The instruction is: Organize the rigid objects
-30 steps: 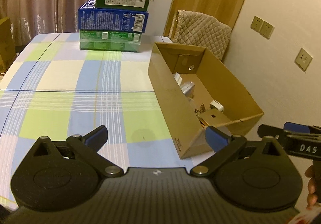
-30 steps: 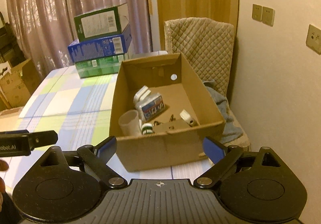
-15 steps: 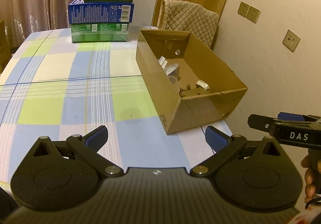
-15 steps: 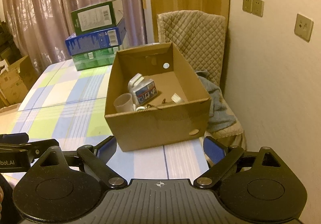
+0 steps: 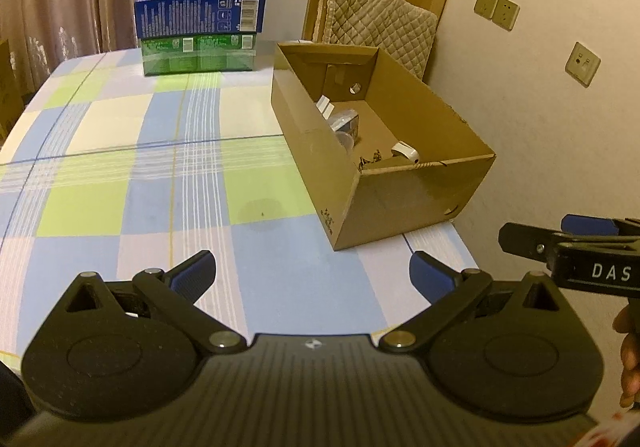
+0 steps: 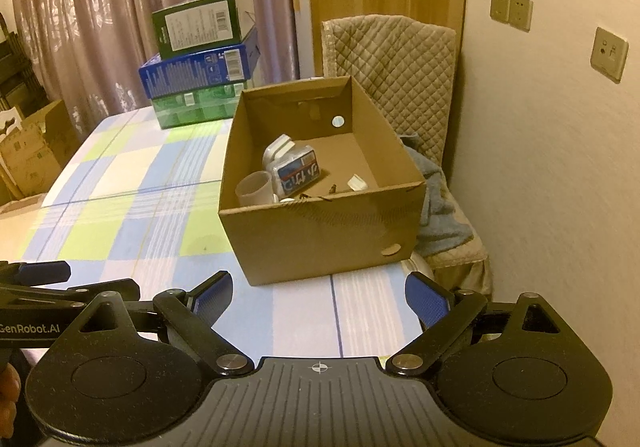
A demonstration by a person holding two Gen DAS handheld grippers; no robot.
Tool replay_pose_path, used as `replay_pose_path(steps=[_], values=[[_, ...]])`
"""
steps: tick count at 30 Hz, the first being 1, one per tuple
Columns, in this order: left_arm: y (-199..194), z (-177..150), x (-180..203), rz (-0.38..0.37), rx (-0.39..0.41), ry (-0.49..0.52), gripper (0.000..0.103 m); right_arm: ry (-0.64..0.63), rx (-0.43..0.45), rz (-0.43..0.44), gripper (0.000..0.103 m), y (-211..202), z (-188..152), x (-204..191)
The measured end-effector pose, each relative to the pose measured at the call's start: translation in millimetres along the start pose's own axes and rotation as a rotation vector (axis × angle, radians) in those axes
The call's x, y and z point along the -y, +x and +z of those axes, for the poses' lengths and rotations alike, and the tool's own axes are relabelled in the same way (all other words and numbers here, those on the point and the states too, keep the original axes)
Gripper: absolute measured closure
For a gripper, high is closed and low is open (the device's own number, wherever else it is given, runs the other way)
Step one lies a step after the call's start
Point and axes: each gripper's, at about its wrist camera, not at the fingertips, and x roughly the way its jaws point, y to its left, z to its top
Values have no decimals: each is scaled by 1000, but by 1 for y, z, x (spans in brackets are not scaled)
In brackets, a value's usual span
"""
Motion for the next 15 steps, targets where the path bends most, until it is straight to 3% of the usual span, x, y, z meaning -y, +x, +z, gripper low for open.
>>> replay_pose_path(steps=[15], values=[[8,-5,1,2,-21,-4,1,-13,-21,0,13,2,-6,-1]])
